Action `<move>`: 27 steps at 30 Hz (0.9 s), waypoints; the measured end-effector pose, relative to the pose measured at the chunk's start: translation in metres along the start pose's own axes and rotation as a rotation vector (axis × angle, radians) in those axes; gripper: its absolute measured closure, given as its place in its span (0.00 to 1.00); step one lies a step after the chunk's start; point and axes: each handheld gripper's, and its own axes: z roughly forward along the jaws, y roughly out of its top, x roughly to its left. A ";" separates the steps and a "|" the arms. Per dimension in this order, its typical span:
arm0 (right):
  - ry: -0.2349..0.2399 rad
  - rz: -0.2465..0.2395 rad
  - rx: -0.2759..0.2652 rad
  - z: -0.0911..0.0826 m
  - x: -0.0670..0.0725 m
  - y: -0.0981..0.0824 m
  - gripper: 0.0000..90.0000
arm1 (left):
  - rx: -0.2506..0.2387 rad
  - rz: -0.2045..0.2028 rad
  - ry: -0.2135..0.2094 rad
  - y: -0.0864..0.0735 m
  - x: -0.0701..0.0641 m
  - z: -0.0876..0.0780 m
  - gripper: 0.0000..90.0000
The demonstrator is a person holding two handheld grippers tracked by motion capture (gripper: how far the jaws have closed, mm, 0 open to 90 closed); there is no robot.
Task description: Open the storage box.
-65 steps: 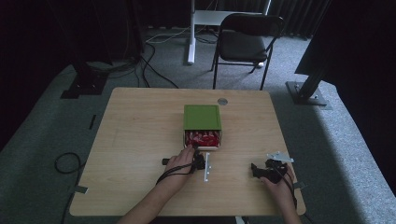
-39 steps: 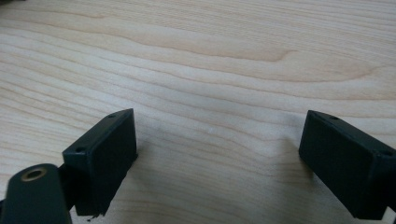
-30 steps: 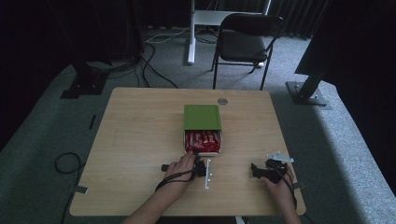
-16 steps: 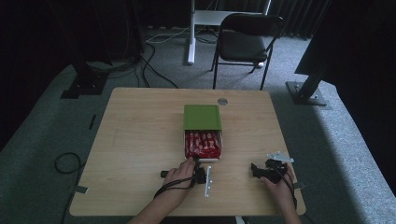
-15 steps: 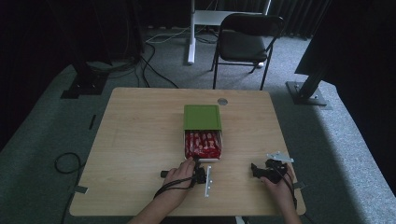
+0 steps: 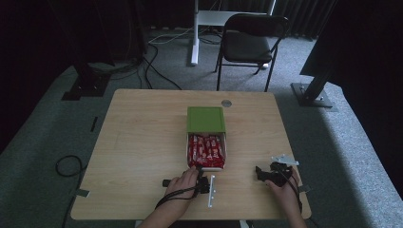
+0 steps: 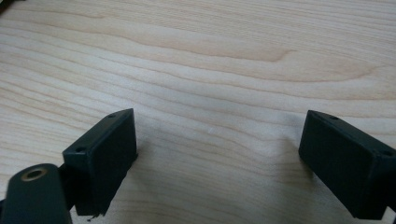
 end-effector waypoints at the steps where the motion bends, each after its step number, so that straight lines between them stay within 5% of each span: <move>1: 0.000 0.000 0.000 0.000 0.000 0.000 0.12 | -0.002 -0.002 -0.002 0.000 0.000 -0.001 0.79; 27: 0.000 -0.001 0.000 0.000 0.000 0.000 0.12 | -0.042 -0.044 -0.040 0.004 -0.013 -0.026 0.78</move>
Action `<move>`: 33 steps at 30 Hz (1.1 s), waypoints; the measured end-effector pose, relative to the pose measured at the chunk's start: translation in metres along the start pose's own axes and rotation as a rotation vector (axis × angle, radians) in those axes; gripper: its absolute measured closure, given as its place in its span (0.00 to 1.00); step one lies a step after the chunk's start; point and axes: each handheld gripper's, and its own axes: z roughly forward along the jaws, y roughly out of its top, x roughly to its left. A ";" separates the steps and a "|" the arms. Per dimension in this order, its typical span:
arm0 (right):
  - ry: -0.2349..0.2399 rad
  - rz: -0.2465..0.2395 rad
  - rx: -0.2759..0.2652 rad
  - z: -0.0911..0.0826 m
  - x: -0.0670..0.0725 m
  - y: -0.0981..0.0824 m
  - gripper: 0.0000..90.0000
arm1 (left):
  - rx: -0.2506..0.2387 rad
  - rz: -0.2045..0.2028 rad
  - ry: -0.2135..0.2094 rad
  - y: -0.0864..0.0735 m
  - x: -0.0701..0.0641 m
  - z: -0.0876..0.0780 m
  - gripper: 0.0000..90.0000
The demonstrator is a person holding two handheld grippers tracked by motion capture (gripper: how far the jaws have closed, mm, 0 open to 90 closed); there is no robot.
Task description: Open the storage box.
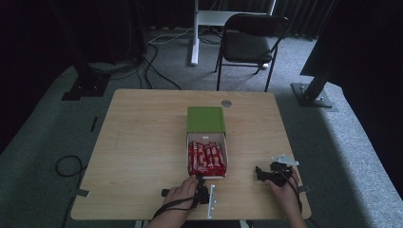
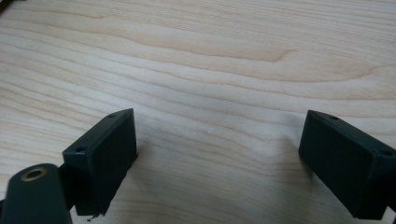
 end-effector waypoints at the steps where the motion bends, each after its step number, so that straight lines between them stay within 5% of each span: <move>1: 0.000 0.000 0.000 0.000 0.000 0.000 0.12 | 0.000 -0.003 -0.002 0.000 0.000 0.000 0.78; 7: 0.000 0.000 0.000 0.000 0.000 0.000 0.12 | -0.016 -0.025 -0.052 -0.001 0.003 -0.003 0.69; 11: 0.000 0.000 0.000 0.000 0.000 0.000 0.12 | -0.063 -0.115 -0.128 -0.005 0.007 -0.007 0.62; 17: 0.000 0.001 0.000 0.000 0.000 0.000 0.12 | -0.120 -0.221 -0.181 -0.010 0.012 -0.012 0.61; 24: 0.000 0.001 0.000 0.000 0.000 0.000 0.12 | -0.206 -0.348 -0.297 -0.014 0.020 -0.021 0.45; 33: 0.000 0.001 0.000 0.000 0.000 0.000 0.12 | -0.324 -0.519 -0.371 -0.017 0.040 -0.040 0.42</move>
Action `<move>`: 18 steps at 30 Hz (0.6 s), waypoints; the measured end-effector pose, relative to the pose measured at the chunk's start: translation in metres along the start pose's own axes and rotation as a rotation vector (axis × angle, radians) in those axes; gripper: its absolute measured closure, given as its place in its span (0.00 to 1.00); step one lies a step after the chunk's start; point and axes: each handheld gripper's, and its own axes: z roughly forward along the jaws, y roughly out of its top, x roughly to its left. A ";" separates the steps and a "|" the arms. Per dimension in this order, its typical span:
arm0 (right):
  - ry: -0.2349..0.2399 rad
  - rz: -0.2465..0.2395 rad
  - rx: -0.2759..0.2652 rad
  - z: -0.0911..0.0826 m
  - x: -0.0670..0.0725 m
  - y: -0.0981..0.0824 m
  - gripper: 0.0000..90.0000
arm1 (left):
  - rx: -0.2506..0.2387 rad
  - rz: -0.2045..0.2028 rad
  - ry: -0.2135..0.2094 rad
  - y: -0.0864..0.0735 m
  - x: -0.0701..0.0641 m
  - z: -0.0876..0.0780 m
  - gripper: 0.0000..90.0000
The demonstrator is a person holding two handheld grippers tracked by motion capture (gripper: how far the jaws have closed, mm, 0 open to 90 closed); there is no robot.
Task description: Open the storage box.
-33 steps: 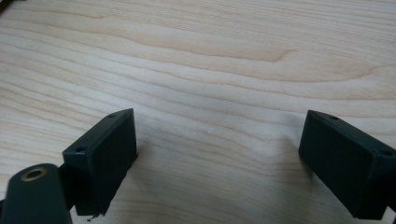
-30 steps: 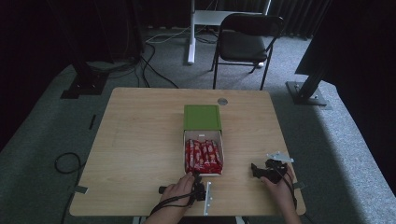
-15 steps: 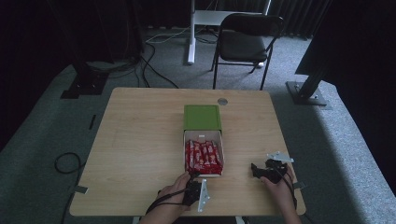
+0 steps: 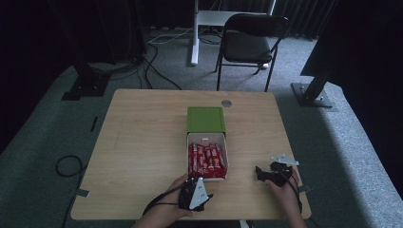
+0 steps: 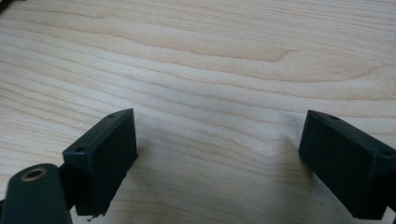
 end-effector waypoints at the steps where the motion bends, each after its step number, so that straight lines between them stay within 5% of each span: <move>1: 0.000 0.000 0.000 0.000 0.000 0.000 0.12 | -0.014 -0.007 0.000 0.001 0.002 -0.003 0.42; 18: 0.000 0.000 0.000 0.000 0.000 0.000 0.12 | -0.175 -0.172 0.087 -0.005 0.042 -0.036 0.34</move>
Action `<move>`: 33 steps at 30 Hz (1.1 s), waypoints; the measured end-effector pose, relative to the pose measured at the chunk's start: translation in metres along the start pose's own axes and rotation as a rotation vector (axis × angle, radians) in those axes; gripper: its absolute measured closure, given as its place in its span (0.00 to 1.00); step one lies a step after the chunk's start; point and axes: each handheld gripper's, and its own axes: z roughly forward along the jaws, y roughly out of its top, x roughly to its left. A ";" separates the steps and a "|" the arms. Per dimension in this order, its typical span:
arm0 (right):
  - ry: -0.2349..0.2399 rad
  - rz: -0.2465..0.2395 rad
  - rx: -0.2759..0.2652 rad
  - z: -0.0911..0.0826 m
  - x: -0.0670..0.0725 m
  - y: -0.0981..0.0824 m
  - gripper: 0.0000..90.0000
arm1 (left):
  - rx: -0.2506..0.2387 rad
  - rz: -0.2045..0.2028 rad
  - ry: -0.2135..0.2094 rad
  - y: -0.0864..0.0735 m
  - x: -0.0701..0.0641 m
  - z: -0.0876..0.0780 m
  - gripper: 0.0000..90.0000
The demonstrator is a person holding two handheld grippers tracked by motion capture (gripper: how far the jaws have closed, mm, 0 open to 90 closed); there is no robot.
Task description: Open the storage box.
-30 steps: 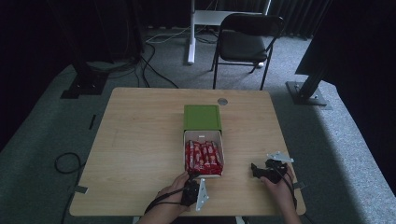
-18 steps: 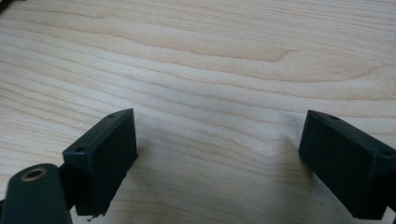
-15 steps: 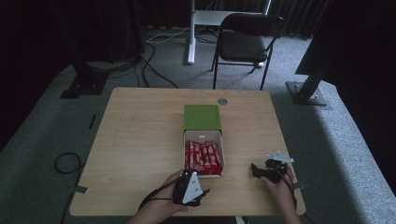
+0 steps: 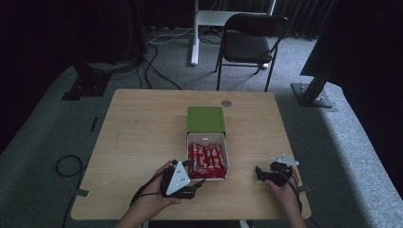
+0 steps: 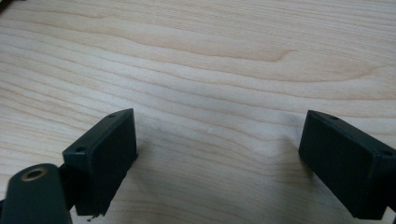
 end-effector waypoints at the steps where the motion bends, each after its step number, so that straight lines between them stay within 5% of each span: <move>1: 0.000 0.000 0.000 0.000 0.000 0.000 0.12 | 0.000 -0.010 0.008 -0.001 0.002 -0.001 0.32; 9: 0.000 -0.001 0.000 0.000 0.000 0.000 0.12 | -0.026 -0.108 0.101 -0.019 0.025 -0.010 0.17; 13: 0.000 -0.001 0.000 0.000 0.000 0.000 0.12 | -0.025 -0.152 0.140 -0.031 0.037 -0.015 0.17; 17: 0.000 -0.001 0.000 0.000 0.000 0.000 0.12 | -0.013 -0.210 0.163 -0.044 0.047 -0.019 0.17; 23: 0.000 -0.001 0.000 0.000 0.000 0.000 0.12 | 0.021 -0.230 0.189 -0.062 0.055 -0.024 0.17; 33: 0.000 -0.002 0.000 0.000 0.000 0.000 0.12 | 0.071 -0.330 0.225 -0.091 0.066 -0.027 0.17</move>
